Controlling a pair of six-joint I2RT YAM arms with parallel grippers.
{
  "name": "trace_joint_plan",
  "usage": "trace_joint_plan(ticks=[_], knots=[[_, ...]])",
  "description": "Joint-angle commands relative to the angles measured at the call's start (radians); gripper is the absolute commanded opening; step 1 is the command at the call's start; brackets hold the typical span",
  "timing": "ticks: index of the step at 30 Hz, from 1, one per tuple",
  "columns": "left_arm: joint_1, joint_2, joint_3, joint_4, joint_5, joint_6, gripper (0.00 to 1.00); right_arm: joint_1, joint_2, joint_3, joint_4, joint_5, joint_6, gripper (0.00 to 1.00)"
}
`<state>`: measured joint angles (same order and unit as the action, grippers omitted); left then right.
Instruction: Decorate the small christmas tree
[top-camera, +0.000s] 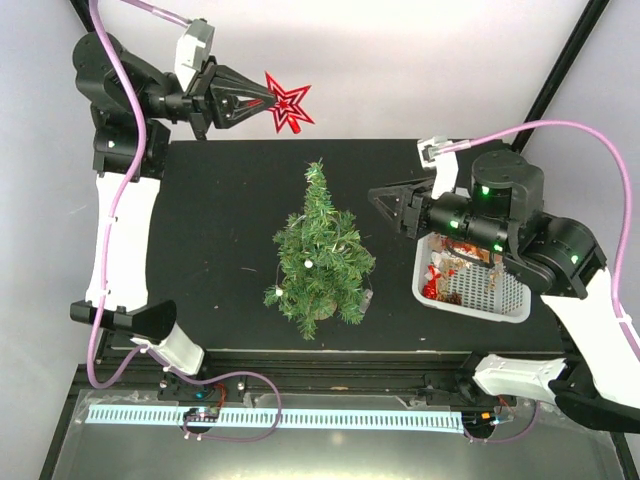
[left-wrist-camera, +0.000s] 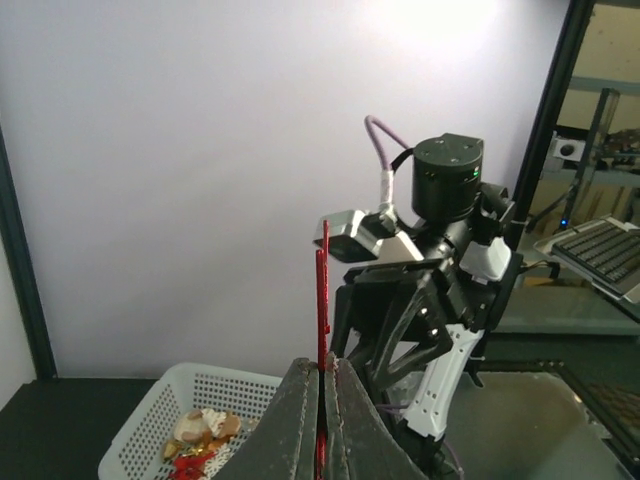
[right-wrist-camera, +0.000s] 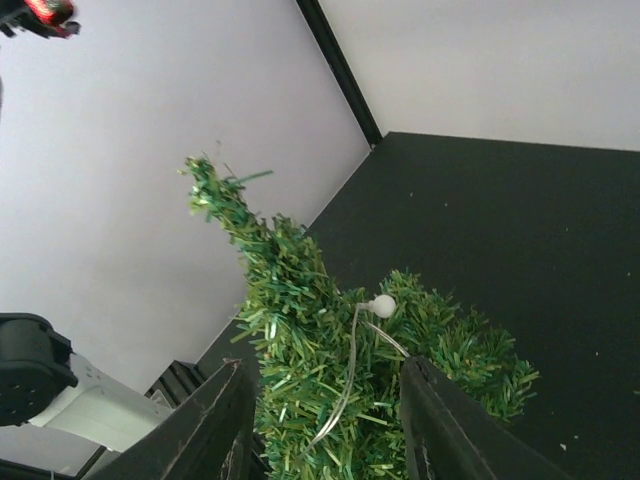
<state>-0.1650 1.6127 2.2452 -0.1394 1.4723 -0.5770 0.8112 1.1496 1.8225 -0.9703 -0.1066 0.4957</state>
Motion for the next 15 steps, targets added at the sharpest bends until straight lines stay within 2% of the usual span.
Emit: trace_joint_plan(ticks=[1,8,15], knots=[[-0.029,0.009,0.037,-0.184,0.005,0.168,0.02,0.002,-0.025,-0.048,0.050,0.030,0.034,0.42],[-0.098,0.008,0.071,-0.591,-0.130,0.552,0.02,0.001,-0.039,-0.090,0.071,0.043,0.046,0.41],[-0.120,0.004,0.098,-0.751,-0.225,0.716,0.02,0.002,-0.056,-0.140,0.090,0.040,0.058,0.41]])
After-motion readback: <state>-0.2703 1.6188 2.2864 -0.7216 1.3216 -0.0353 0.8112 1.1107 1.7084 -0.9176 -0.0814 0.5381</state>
